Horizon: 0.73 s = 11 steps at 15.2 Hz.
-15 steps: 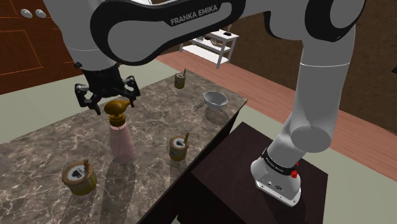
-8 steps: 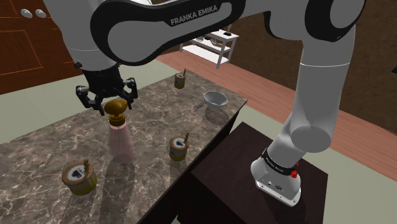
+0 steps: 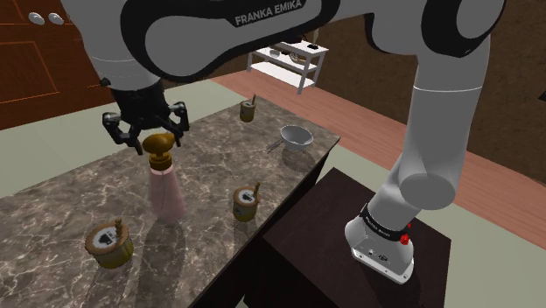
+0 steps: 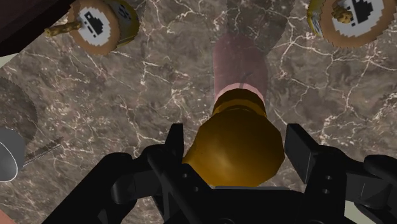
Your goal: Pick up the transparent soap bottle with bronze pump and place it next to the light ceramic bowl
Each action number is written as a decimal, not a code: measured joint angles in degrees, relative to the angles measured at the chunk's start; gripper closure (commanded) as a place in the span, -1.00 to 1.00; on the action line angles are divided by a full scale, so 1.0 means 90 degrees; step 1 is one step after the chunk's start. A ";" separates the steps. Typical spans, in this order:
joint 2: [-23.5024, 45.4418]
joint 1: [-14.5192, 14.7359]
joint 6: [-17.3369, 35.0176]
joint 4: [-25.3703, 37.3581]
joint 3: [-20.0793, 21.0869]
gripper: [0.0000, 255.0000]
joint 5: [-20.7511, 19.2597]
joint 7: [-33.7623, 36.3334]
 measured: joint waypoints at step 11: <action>-0.0145 0.0065 -0.0831 0.0759 0.0076 1.00 0.0156 -0.0215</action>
